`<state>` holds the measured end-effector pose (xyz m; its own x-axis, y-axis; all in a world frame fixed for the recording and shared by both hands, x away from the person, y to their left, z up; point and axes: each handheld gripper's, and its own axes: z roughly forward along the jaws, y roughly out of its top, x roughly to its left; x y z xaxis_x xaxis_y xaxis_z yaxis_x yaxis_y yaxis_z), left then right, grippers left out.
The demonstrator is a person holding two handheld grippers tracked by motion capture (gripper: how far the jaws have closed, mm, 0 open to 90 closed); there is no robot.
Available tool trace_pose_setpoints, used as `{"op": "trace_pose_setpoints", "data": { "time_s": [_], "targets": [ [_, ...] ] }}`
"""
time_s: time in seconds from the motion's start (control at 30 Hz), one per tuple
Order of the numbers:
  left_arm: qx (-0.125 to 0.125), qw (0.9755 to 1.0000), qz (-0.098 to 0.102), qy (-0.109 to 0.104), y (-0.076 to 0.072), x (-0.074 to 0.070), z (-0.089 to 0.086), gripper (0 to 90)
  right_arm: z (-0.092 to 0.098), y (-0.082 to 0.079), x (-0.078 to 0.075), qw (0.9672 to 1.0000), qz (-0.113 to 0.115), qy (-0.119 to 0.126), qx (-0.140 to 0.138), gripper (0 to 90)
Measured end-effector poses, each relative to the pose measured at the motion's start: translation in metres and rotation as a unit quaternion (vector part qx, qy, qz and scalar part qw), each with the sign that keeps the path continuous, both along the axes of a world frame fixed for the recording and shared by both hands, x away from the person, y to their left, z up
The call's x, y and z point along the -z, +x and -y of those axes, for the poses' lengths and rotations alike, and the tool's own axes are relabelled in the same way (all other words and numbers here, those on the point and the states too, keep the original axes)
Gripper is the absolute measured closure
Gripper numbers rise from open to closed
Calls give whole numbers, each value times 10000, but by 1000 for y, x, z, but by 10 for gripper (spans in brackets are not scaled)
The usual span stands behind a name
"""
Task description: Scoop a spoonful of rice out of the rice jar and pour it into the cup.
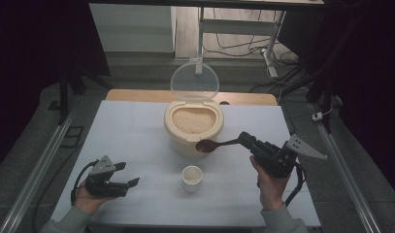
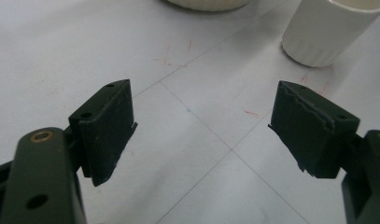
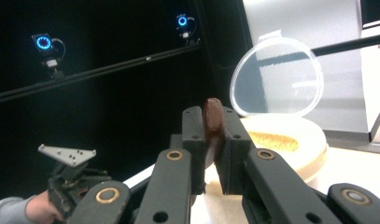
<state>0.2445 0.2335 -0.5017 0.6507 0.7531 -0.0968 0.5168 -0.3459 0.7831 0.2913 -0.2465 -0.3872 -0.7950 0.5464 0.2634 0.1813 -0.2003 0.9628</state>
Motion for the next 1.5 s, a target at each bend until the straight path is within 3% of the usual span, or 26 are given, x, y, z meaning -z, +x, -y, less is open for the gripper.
{"op": "trace_pose_setpoints", "data": {
  "time_s": [0.23,0.53,0.7,0.93,1.1,1.3,1.4,1.5],
  "targets": [
    [8,10000,-39,45,1,1,1,204,0,20,-12,9996,29,120,237,836],
    [28,9999,-100,64,2,3,1,195,-16,52,-20,9983,-99,-74,572,836],
    [53,9999,-118,72,2,4,1,195,-24,61,-26,9975,-86,-161,681,836],
    [89,9998,-144,90,2,4,2,195,-36,76,-34,9925,1,-635,1041,836],
    [97,9998,-165,89,2,5,2,195,-43,85,-31,9869,3,-970,1292,836],
    [109,9998,-139,113,2,5,3,196,-47,90,-25,9836,-37,-1189,1353,836],
    [114,9997,-151,121,2,5,3,195,-53,91,-19,9802,-26,-1412,1388,836],
    [115,9997,-160,123,2,5,3,196,-56,93,-16,9806,-68,-1410,1361,836]
  ]
}}
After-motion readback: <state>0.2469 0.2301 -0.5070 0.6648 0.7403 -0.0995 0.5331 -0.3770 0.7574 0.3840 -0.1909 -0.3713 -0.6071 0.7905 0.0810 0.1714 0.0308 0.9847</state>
